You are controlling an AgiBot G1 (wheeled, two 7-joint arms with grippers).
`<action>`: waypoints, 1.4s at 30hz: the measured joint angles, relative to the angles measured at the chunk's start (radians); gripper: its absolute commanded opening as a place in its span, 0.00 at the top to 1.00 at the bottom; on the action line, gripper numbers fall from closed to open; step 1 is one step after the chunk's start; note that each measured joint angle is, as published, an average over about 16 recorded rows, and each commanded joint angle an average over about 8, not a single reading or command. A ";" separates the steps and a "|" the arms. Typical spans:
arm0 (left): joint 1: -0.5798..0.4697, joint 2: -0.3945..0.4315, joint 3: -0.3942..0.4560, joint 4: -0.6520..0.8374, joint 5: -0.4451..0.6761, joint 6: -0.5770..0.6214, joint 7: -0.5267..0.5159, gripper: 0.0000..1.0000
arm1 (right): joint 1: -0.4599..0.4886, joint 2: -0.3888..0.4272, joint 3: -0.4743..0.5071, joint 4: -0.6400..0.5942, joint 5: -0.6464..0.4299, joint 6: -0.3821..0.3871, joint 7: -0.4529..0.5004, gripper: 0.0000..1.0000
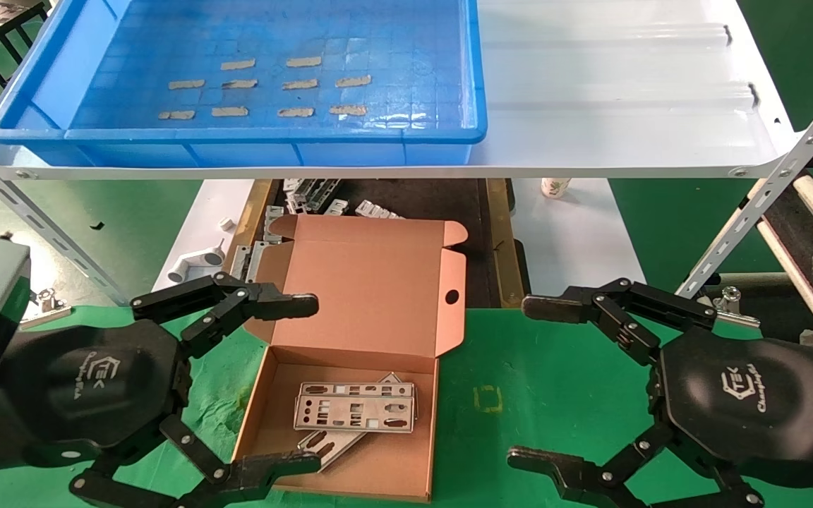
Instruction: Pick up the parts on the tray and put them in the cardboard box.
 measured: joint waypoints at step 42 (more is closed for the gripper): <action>0.000 0.000 0.000 0.000 0.000 0.000 0.000 0.00 | 0.000 0.000 0.000 0.000 0.000 0.000 0.000 0.00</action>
